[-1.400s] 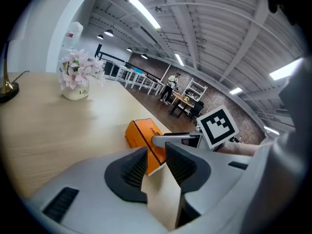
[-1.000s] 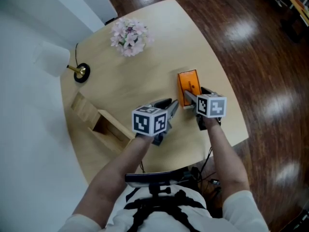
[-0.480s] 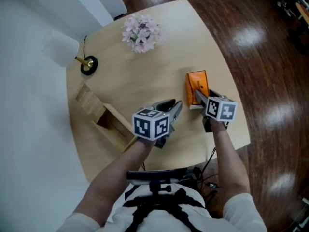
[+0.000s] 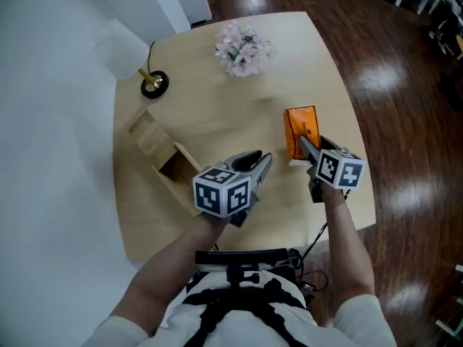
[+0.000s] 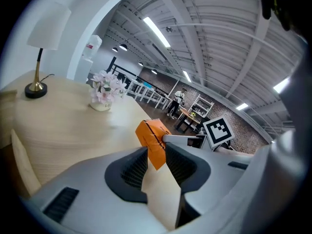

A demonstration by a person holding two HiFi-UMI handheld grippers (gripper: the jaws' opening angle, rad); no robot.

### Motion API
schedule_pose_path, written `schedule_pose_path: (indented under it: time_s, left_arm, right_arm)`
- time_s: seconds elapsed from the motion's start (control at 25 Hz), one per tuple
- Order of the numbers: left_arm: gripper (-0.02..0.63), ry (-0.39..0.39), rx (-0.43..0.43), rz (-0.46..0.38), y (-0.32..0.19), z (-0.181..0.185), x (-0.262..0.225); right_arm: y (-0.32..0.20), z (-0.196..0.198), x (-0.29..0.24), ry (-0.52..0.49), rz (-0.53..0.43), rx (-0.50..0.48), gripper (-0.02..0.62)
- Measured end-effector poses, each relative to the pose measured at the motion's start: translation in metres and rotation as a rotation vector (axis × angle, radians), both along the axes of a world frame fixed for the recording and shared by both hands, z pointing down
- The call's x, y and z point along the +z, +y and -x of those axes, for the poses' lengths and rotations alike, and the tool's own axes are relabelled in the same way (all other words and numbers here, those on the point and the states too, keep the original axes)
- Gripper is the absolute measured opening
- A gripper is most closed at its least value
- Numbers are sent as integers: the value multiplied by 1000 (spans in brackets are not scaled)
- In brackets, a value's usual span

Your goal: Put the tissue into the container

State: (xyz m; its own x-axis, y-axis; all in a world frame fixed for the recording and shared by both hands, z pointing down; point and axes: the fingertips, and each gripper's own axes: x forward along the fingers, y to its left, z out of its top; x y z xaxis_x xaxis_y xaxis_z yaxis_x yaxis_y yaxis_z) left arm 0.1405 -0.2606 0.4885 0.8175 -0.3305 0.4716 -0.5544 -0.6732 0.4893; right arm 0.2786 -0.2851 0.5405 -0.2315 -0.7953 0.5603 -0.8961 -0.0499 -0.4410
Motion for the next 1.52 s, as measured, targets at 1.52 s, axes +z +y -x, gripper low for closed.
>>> schedule_pose_path:
  time_s: [1.52]
  left_arm:
    - [103, 86, -329, -12, 37, 240, -25]
  right_arm:
    - [10, 262, -57, -59, -71, -342, 221]
